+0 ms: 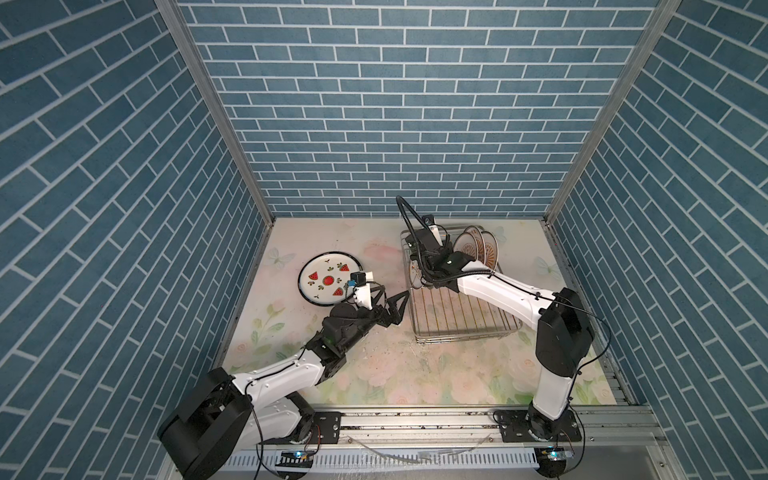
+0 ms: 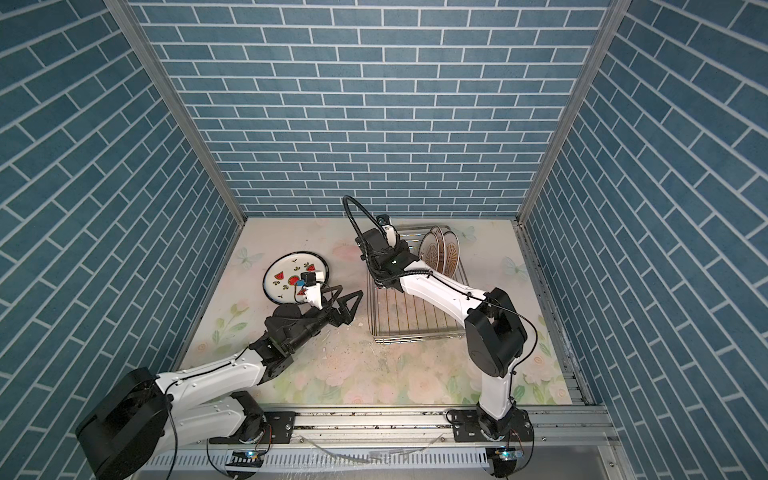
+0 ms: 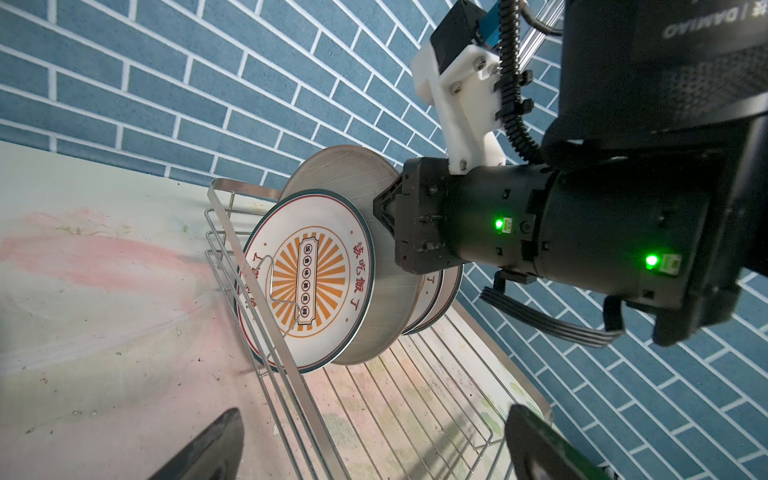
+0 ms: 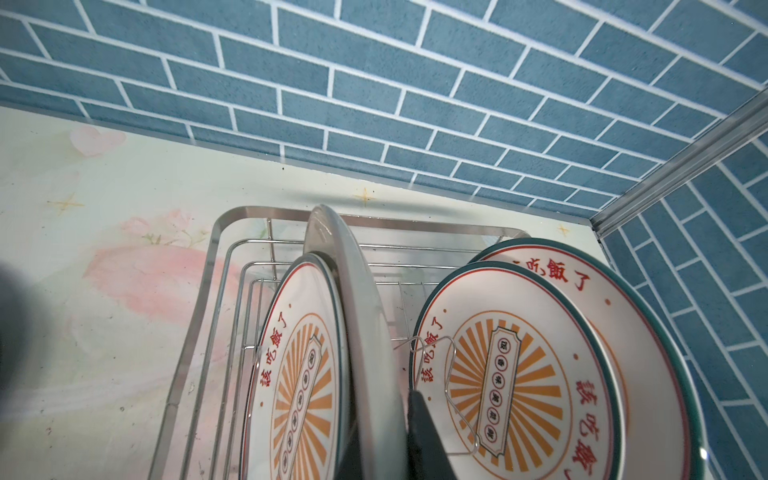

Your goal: Unload the plates from the dish rack

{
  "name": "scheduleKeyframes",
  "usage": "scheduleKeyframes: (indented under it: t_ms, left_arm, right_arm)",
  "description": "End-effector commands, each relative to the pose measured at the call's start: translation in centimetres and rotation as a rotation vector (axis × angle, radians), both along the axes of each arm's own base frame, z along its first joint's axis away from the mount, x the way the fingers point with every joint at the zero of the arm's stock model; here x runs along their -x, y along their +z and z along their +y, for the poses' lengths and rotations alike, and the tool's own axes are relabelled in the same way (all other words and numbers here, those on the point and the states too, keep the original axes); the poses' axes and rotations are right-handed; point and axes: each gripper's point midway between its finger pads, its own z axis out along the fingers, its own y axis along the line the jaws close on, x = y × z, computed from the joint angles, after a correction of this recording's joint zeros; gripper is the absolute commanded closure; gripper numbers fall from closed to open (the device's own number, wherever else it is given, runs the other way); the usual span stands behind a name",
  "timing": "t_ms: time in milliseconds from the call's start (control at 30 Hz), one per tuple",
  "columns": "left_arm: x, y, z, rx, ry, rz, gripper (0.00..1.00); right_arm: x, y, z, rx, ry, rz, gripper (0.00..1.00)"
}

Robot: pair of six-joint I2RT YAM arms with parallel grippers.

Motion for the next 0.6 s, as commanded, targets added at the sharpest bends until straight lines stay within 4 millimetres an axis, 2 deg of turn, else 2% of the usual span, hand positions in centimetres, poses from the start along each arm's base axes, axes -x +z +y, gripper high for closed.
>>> scheduleKeyframes:
  t_ms: [0, 567]
  left_arm:
    - [0.2, 1.0, 0.1, 0.016, 0.002, -0.016, 0.0]
    - [0.3, 1.4, -0.5, 0.044, -0.03, -0.009, 0.0]
  right_arm:
    - [0.3, 5.7, -2.7, -0.01, -0.076, -0.133, 1.0]
    - [2.3, 9.8, -5.1, 0.005, -0.096, -0.228, 1.0]
